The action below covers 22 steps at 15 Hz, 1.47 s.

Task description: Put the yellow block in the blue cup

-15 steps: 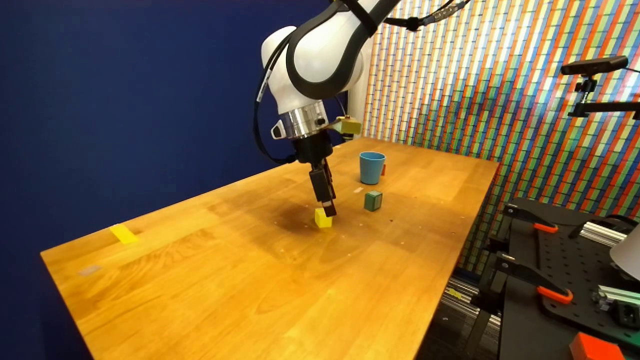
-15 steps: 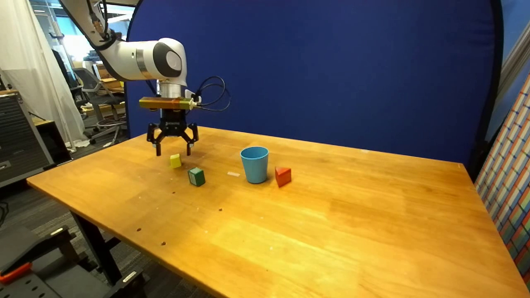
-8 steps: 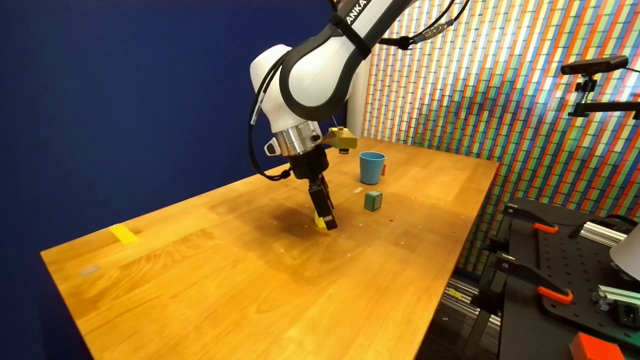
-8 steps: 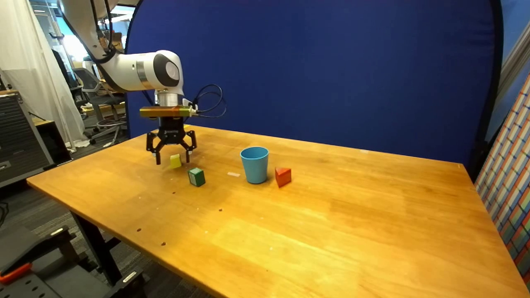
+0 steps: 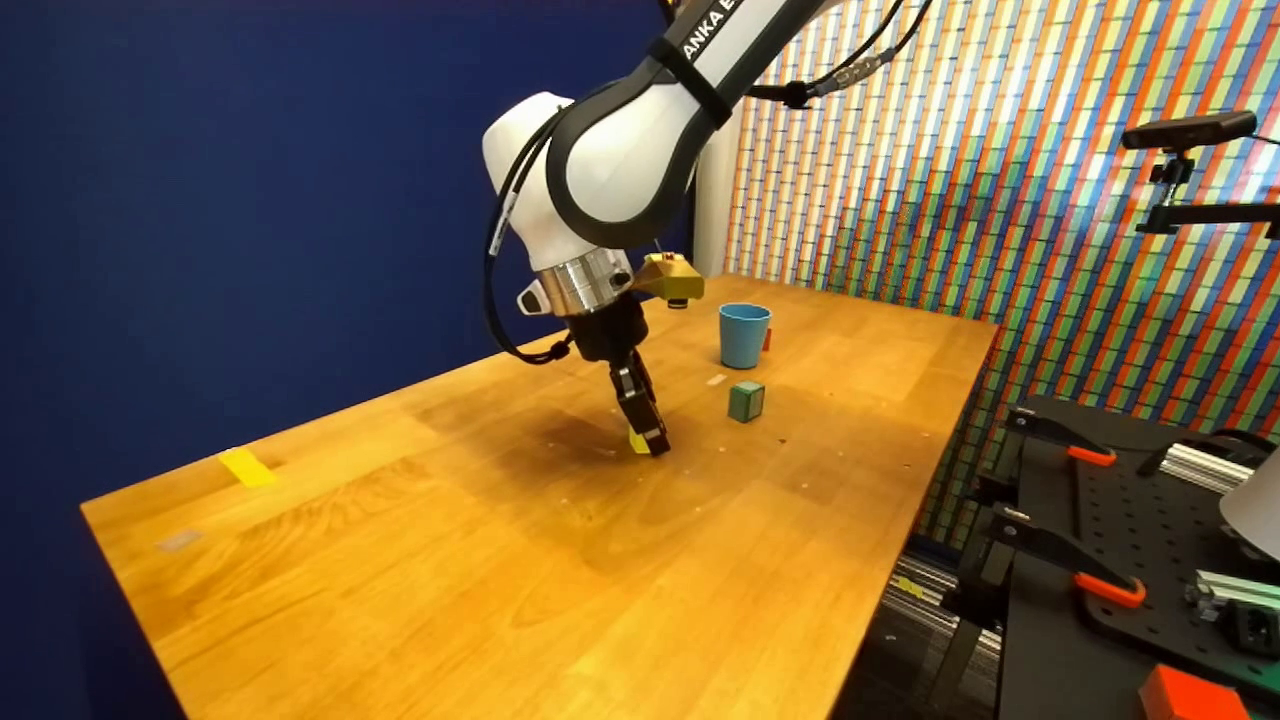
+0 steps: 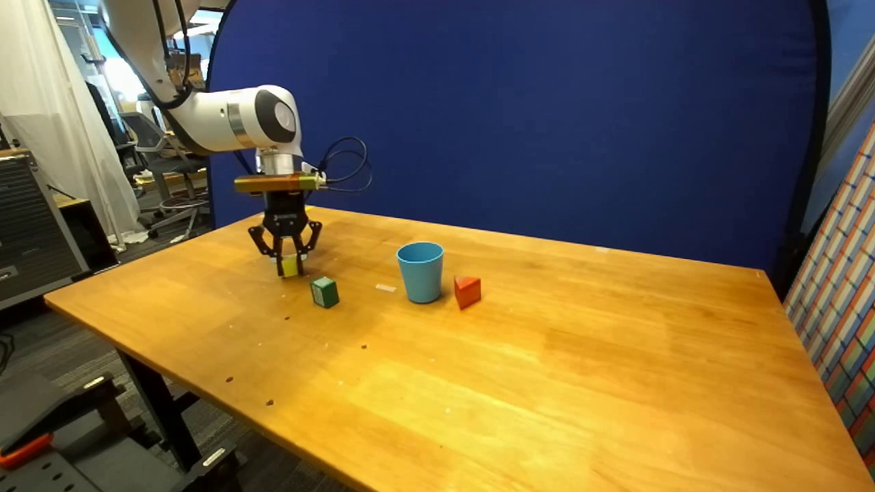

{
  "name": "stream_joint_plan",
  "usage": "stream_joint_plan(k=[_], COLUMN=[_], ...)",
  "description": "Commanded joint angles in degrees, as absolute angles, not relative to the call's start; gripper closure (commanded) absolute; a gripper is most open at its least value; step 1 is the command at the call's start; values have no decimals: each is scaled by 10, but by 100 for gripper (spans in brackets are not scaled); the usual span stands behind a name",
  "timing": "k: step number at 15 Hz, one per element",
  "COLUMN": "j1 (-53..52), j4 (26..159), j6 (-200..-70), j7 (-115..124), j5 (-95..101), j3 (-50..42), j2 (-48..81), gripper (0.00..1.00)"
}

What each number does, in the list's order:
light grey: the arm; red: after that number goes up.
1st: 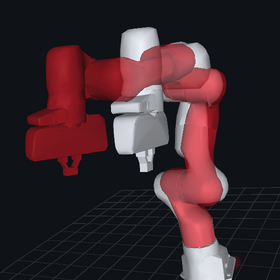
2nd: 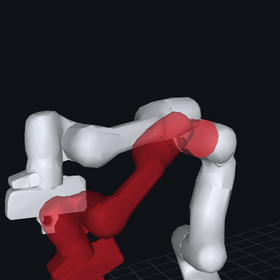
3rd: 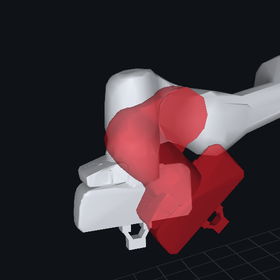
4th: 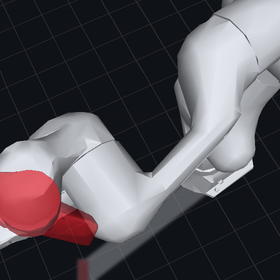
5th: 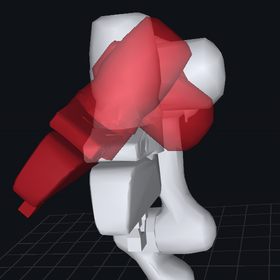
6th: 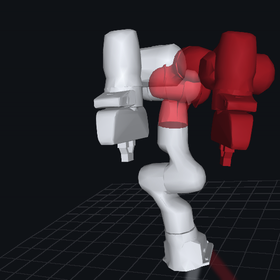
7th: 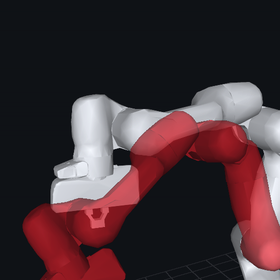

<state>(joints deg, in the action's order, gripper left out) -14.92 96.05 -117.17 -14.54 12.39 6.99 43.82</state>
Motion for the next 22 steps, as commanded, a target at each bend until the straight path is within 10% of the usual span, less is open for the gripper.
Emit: stream_joint_plan(k=[1,22], j1=[-140,71], j4=[935,1028], j6=[-1142,-1167], j7=[-142,-67], j5=[128,-28], j3=[72,-16], j2=[440,288], gripper=[85,83])
